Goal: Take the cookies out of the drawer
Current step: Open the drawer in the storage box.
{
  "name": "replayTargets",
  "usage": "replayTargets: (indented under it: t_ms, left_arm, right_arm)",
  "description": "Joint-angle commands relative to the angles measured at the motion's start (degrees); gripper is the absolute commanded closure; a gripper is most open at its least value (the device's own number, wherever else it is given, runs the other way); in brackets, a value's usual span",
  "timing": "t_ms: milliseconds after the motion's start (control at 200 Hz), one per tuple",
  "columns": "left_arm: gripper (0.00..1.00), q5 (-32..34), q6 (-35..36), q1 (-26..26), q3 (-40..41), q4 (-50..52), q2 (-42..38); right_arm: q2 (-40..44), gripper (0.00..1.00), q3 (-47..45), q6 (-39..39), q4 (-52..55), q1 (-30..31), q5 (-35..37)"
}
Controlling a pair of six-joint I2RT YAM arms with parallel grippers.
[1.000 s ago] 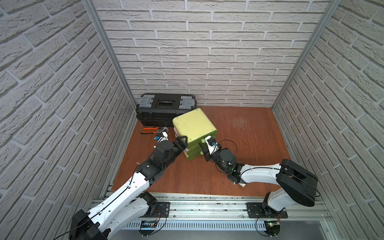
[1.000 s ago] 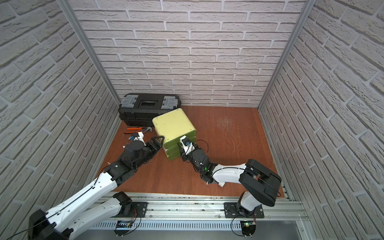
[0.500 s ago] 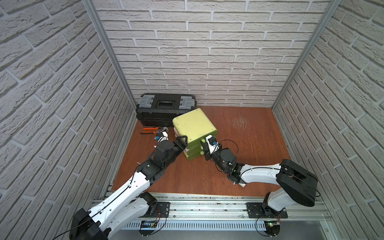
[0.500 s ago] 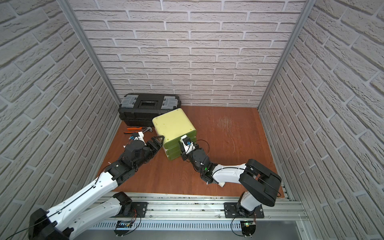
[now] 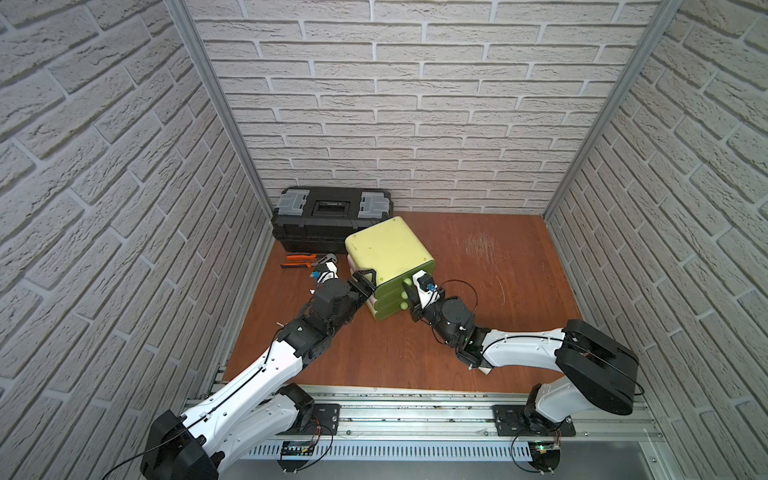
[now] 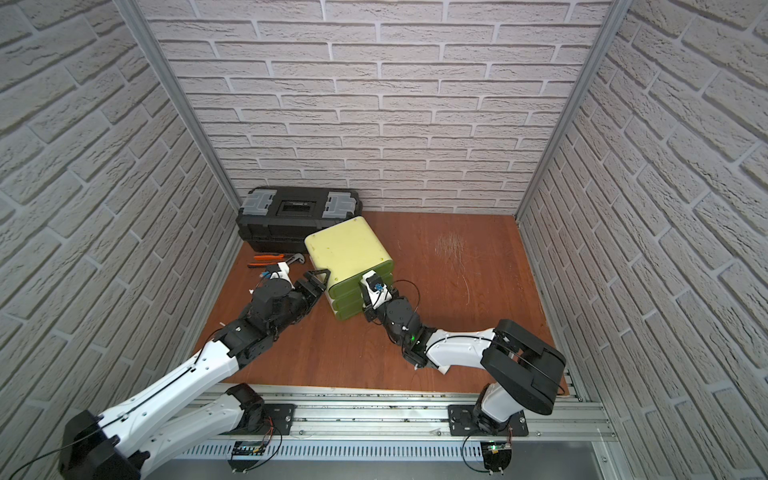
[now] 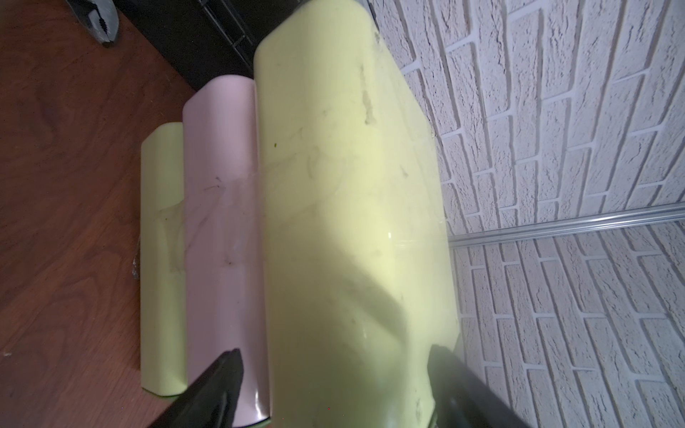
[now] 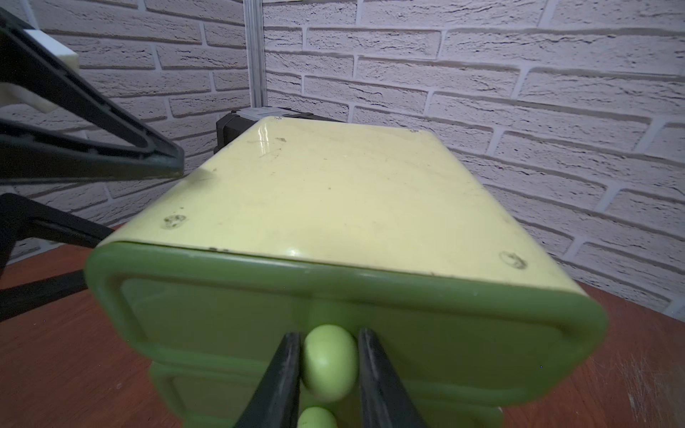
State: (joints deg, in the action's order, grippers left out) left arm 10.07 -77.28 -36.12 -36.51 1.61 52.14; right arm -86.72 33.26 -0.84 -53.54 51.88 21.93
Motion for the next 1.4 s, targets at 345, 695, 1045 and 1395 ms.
replayTargets:
  t_ms: [345, 695, 1045, 1395]
  left_arm:
    - [0.23, 1.5, -1.4, -0.2, -1.1, -5.4, 2.4]
    - [0.28, 2.4, -1.8, -1.0, -2.4, -7.4, 5.1]
    - [0.32, 3.3, -1.9, -2.1, -4.0, -9.9, 8.7]
    - [0.33, 4.1, -1.9, -2.6, -4.4, -9.6, 9.6]
  right_arm:
    - [15.1, 0.78, -9.1, 2.2, 8.2, 1.2, 1.9]
    - [25.6, 0.78, -13.6, 4.5, 17.8, 1.9, 1.4]
    - [33.1, 0.78, -16.3, 5.5, 24.0, 2.0, 1.0]
    - [41.3, 0.79, -18.1, 6.1, 31.5, 2.0, 2.2]
